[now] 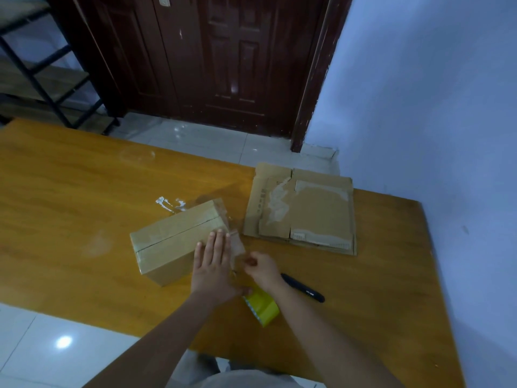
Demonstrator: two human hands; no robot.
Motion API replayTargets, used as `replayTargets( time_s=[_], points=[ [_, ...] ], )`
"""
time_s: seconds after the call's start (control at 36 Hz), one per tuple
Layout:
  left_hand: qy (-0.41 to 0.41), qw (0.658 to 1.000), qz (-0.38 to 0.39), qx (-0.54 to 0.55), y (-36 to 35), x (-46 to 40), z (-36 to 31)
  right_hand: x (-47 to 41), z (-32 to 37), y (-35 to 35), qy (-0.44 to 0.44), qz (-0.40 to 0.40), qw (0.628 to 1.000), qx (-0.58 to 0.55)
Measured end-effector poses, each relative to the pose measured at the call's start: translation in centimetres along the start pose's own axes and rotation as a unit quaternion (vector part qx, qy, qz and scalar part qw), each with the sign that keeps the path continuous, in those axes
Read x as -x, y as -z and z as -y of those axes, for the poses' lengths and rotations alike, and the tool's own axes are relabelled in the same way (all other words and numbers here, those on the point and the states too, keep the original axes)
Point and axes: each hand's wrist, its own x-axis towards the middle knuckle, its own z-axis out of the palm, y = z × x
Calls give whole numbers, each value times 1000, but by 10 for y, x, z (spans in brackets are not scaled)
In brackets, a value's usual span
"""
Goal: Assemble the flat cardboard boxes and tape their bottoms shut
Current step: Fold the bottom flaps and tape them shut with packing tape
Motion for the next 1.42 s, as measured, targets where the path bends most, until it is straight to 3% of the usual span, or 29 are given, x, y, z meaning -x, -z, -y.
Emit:
replayTargets(
  time_s=[0.14, 0.31, 0.53, 0.64, 0.92, 1.11, 1.22, 1.42],
  points=[
    [-30, 996, -81, -19, -1, 0, 9, 5, -8, -10, 17, -66, 998, -11],
    [-5, 984, -180, 16, 17, -19, 13, 17, -16, -16, 57, -99, 991, -64],
    [31, 983, -180, -33, 19, -38, 17, 29, -24, -21, 61, -146, 986, -51],
    [25, 978, -203, -40, 17, -41, 19, 34, -30, -22, 55, -170, 978, -106],
    [-47, 972, -230, -28, 15, -46, 37, 37, -32, -19, 24, -153, 970, -186],
    [-88, 971, -223, -2, 21, -47, 61, 32, -24, -20, -4, -146, 975, -164],
    [-116, 969, -220, 0, 21, -47, 87, 33, -21, -18, -6, -131, 983, -129],
    [-160, 960, -232, -3, 20, -43, 128, 30, -14, -9, -56, -55, 997, 27]
  ],
)
